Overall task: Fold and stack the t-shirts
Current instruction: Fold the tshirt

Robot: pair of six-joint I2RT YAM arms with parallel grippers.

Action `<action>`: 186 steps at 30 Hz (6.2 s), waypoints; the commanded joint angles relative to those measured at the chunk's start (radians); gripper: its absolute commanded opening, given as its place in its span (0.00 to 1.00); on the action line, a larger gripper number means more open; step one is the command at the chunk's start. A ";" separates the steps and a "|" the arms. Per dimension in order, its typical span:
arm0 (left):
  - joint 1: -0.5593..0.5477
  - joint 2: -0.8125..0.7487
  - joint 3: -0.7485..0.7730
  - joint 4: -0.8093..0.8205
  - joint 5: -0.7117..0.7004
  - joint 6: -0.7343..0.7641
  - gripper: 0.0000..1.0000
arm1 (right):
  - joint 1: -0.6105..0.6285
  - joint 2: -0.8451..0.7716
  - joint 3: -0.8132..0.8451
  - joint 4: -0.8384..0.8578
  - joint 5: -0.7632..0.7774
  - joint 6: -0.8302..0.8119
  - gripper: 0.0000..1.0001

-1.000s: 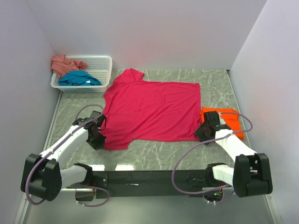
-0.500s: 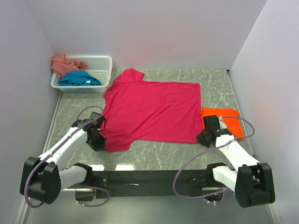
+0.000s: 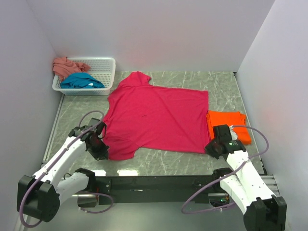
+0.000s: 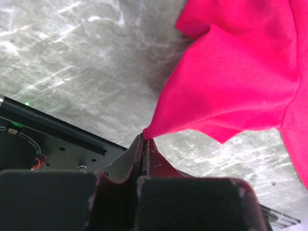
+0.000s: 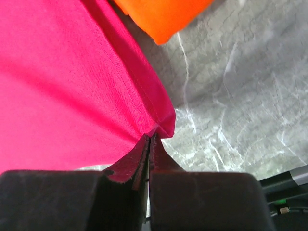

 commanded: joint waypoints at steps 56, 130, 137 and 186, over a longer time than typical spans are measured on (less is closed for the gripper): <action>0.046 0.854 1.076 0.196 -0.047 0.198 0.01 | -0.130 0.815 0.732 0.037 -0.081 -0.344 0.00; 0.126 0.291 0.104 0.165 -0.240 0.043 0.99 | 0.166 0.590 0.208 0.172 -0.219 -0.347 0.71; 0.110 0.162 0.216 0.248 -0.097 0.169 0.99 | 0.168 0.499 0.359 0.133 -0.179 -0.405 0.74; -0.112 0.726 0.618 0.569 0.004 0.327 1.00 | 0.043 0.342 0.427 0.084 -0.095 -0.433 0.76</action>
